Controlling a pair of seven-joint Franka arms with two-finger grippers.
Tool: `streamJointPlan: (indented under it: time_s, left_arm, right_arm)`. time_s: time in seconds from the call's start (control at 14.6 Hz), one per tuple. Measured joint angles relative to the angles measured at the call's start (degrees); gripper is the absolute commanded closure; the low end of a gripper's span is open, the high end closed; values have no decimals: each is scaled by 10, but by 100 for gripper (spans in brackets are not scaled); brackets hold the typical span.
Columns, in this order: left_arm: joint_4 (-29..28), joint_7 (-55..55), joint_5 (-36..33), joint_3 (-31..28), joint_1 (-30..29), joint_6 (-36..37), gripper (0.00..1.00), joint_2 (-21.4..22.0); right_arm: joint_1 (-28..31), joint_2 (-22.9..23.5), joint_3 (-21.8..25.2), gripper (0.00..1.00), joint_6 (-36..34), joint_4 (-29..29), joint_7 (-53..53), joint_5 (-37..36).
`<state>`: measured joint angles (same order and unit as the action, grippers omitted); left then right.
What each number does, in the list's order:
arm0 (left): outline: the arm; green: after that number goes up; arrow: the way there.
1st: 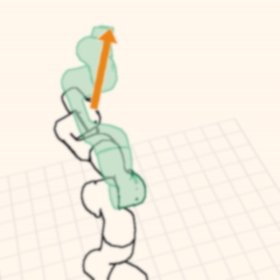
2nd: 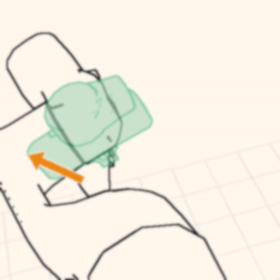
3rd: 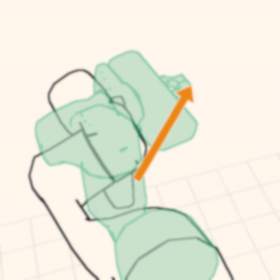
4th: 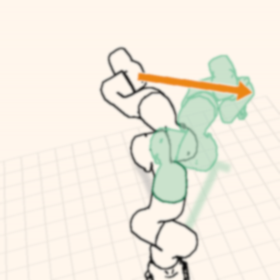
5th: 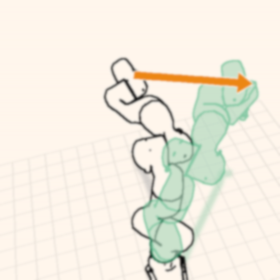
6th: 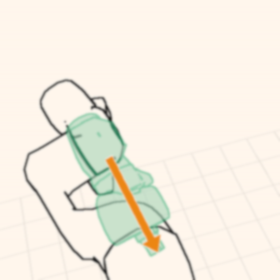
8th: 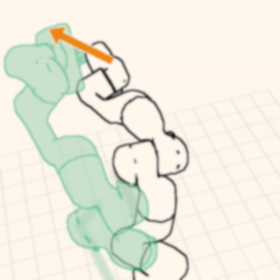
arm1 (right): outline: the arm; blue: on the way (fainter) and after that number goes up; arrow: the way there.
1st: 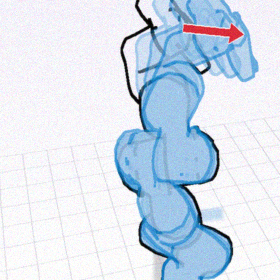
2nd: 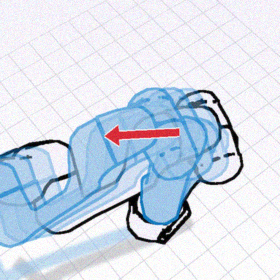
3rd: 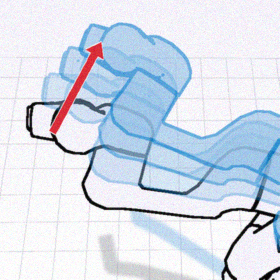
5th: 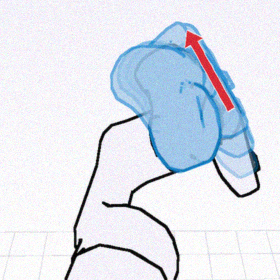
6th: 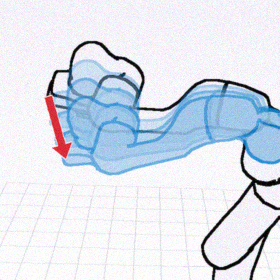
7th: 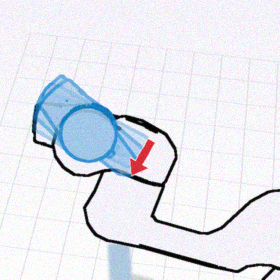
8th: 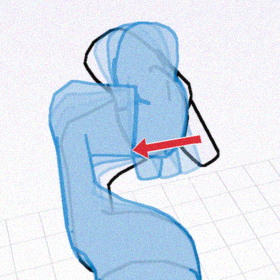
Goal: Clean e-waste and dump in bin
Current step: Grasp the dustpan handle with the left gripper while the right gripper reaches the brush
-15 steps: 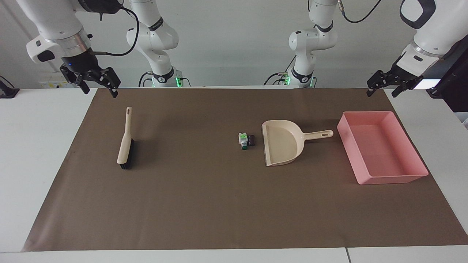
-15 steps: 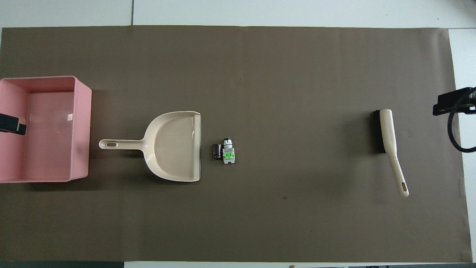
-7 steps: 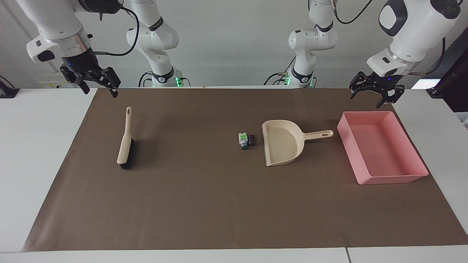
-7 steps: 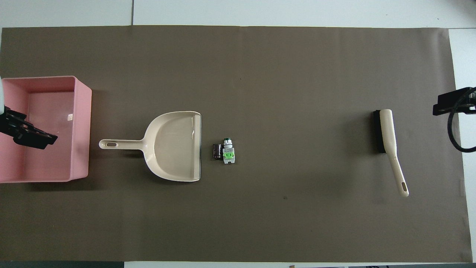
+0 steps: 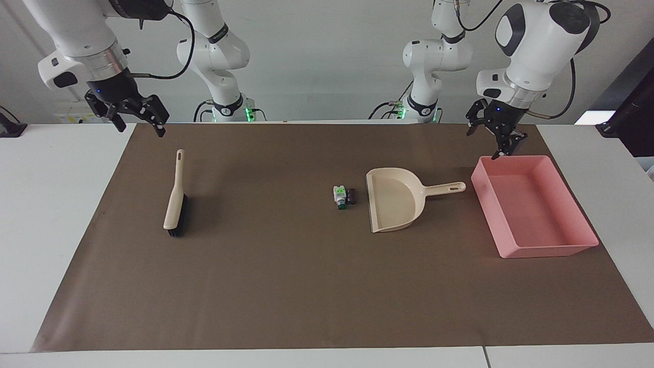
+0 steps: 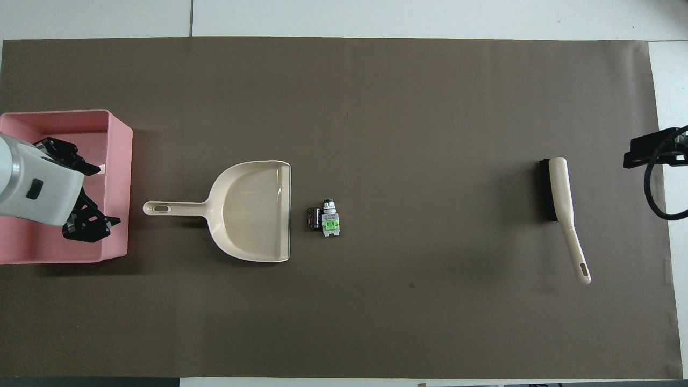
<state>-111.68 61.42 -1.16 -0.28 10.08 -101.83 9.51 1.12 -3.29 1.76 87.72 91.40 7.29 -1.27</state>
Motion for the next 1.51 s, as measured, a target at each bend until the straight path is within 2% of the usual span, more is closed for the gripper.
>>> streamJointPlan:
  time_s: [0.21, 0.41, 0.75, 1.03, 1.16, 1.37, 1.44, 1.51]
  left_arm:
    - [-60, 1, -40, 1, 41, -73, 2, -8]
    - [-100, 0, -85, 1, 61, -112, 2, -34]
    - [-110, -20, -134, 1, 90, -141, 2, -90]
    - [-117, -35, -136, 1, 93, -186, 2, -132]
    - [-126, -41, -136, 1, 93, -203, 2, -138]
    - [-142, -47, -136, 1, 93, -220, 3, -138]
    - [-146, -48, -136, 1, 93, -222, 10, -138]
    - [-149, -49, -136, 1, 93, -223, 24, -138]
  right_arm:
    - [0, -8, 0, 0, 36, 36, 0, 0]
    - [4, -38, 5, 0, 93, 129, 0, 0]
    - [22, -99, 10, 0, 209, 319, -14, 0]
    - [29, -96, 11, 0, 307, 437, -47, 0]
    - [51, -94, 11, 0, 342, 476, -81, 0]
    - [78, -94, 13, 0, 362, 498, -105, 1]
    - [79, -94, 13, 0, 366, 505, -105, 1]
    - [78, -94, 13, 0, 369, 510, -102, 1]
